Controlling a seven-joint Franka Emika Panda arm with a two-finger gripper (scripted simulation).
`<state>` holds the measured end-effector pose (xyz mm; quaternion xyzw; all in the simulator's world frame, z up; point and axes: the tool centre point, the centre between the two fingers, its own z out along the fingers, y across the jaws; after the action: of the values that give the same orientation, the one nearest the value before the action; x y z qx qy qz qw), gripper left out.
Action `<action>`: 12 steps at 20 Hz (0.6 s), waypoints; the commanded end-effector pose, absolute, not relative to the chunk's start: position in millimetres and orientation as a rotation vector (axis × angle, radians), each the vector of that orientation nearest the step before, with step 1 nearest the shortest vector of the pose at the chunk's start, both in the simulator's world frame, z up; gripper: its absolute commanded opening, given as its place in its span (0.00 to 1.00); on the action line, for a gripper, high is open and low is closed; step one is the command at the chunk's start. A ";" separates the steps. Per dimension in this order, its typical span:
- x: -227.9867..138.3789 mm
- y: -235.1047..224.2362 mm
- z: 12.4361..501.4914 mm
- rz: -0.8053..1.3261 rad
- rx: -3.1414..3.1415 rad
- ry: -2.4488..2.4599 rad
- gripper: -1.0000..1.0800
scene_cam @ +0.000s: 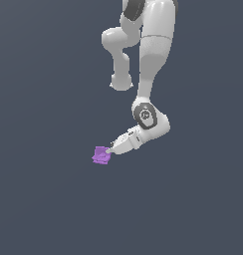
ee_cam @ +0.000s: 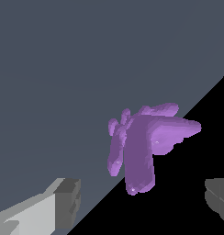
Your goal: Pick up the object and move it to a goal position.
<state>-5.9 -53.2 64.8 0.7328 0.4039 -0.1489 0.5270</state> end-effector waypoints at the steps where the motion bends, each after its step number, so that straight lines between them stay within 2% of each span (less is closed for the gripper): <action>1: -4.6 -60.2 62.1 -0.357 1.750 0.965 1.00; 7: -1.0 -78.6 54.0 -0.358 1.746 0.967 1.00; 8: -1.0 -78.6 54.0 -0.358 1.746 0.967 0.00; 12: -1.0 -78.6 54.0 -0.358 1.746 0.967 0.00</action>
<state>-1.5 -75.1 55.5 0.7306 0.4069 -0.1491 0.5276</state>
